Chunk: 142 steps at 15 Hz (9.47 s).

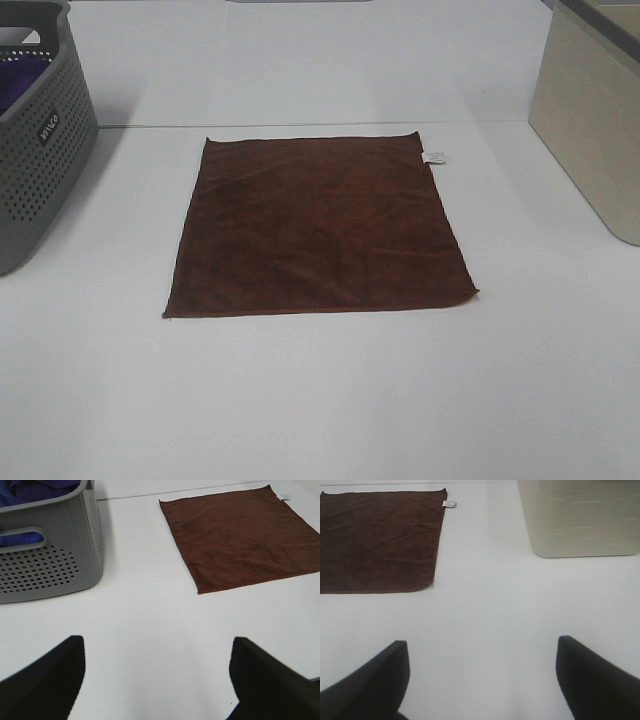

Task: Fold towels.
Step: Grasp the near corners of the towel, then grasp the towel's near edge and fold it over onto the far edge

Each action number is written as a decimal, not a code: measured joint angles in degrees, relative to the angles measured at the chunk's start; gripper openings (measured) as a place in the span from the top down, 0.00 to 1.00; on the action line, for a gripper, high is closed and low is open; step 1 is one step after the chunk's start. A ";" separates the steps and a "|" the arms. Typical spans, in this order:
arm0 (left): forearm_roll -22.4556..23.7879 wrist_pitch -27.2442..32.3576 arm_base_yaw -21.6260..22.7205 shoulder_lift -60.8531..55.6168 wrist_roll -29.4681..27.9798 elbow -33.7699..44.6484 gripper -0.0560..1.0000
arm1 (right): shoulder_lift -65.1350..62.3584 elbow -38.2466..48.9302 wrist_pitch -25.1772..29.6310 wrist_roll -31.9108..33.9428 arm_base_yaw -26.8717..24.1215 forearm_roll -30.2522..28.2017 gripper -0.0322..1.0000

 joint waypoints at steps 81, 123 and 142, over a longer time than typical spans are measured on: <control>-33.69 -33.40 0.00 59.13 9.17 -0.34 0.23 | 58.21 -1.20 -30.25 -0.34 0.00 10.54 0.23; -59.70 -19.08 -4.93 125.99 31.97 -35.87 0.94 | 128.23 -48.47 -8.65 -28.93 3.04 44.12 0.97; -39.76 -15.30 -5.44 108.40 11.12 -30.54 0.94 | 114.25 -40.05 -7.05 -24.24 3.15 41.77 0.97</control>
